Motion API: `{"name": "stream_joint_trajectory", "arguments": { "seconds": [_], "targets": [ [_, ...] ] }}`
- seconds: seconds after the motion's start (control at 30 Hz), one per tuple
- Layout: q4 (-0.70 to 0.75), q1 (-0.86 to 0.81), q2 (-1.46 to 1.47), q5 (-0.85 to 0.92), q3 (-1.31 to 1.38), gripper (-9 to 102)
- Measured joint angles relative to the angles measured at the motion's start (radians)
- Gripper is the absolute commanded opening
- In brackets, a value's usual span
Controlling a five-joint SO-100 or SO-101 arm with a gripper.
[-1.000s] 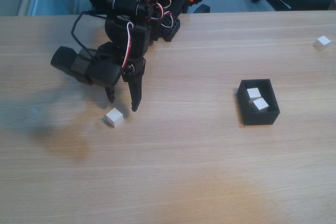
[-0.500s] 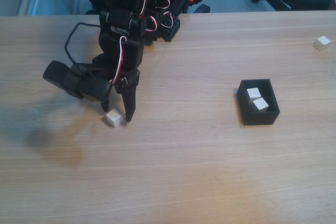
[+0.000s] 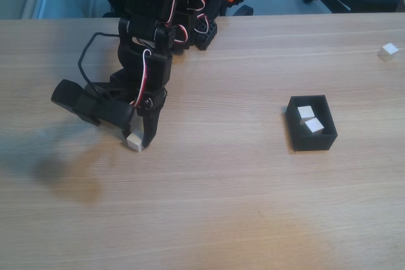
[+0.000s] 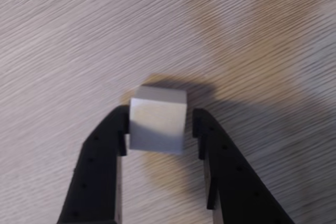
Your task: Pick blocks and place them in the box.
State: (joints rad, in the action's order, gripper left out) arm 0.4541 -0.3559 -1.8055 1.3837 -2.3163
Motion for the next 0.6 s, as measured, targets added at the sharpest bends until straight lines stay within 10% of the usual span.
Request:
{"name": "stream_joint_trajectory", "arguments": {
  "seconds": [0.6],
  "targets": [
    [0.213, 0.314, -0.353, -0.075, 0.0, 0]
  ]
}}
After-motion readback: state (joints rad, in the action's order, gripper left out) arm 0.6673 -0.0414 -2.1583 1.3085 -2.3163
